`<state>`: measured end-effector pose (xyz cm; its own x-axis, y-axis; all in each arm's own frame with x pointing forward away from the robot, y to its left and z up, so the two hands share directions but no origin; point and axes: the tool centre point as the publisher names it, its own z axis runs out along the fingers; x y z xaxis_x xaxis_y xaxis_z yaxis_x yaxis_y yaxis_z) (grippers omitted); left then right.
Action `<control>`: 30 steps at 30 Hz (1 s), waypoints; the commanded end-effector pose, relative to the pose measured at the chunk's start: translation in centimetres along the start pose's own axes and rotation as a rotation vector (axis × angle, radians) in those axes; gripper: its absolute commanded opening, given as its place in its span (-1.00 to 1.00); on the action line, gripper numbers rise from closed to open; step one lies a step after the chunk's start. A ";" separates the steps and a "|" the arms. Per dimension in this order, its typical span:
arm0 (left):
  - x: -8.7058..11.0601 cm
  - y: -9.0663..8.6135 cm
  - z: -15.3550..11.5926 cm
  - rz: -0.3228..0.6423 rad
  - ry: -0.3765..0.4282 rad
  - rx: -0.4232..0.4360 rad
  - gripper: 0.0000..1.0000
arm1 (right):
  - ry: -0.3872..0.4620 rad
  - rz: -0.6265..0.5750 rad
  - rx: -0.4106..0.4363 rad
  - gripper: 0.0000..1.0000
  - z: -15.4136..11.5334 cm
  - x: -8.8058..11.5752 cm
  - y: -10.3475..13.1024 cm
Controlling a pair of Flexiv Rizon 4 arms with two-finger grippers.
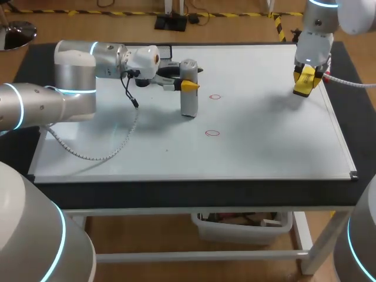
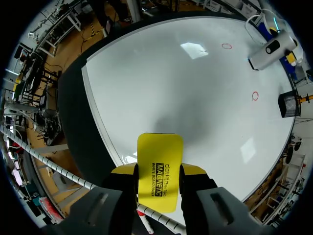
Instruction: Pick up the inspection probe, press it on each red-marked spot on the whiteboard one by one, put down the probe, pick up the eraser, and wipe off all the red marks.
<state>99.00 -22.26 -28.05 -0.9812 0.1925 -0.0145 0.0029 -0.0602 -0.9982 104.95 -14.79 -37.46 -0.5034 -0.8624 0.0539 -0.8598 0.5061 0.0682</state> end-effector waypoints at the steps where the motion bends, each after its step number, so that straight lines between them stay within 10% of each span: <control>1: 0.3 0.1 -0.1 0.001 -0.003 -0.006 -1.00 | 0.002 -0.002 0.001 -1.00 -0.1 0.0 -0.1; 30: 0.1 -1.9 -2.4 0.013 -0.082 -0.010 -1.00 | 0.002 -0.002 0.001 -1.00 -0.1 0.0 -0.1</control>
<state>100.13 -20.62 -27.20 -0.9900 0.1396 -0.0201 0.0109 -0.0664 -0.9977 104.95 -14.79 -37.46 -0.5034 -0.8624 0.0539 -0.8598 0.5061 0.0681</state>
